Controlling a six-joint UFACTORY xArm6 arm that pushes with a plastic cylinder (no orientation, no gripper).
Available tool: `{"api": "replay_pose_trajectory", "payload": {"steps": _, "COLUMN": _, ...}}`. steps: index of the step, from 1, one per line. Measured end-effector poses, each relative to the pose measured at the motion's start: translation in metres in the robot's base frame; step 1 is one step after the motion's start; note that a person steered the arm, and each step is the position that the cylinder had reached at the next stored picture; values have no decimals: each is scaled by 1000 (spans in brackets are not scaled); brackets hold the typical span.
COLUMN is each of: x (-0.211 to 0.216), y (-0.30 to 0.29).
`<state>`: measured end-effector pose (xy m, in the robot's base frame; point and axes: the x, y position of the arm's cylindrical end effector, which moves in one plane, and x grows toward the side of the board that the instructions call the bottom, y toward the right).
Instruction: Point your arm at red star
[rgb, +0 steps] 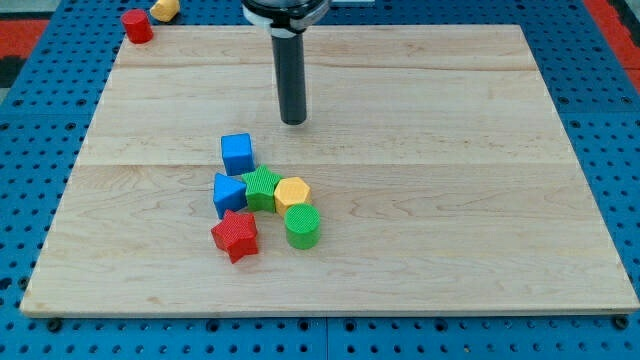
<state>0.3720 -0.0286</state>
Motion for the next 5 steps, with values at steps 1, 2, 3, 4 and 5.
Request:
{"api": "replay_pose_trajectory", "payload": {"steps": 1, "x": 0, "y": 11}}
{"api": "replay_pose_trajectory", "payload": {"steps": 2, "x": -3, "y": -10}}
{"api": "replay_pose_trajectory", "payload": {"steps": 3, "x": -5, "y": -16}}
{"api": "replay_pose_trajectory", "payload": {"steps": 4, "x": 19, "y": 21}}
{"api": "replay_pose_trajectory", "payload": {"steps": 5, "x": 109, "y": 75}}
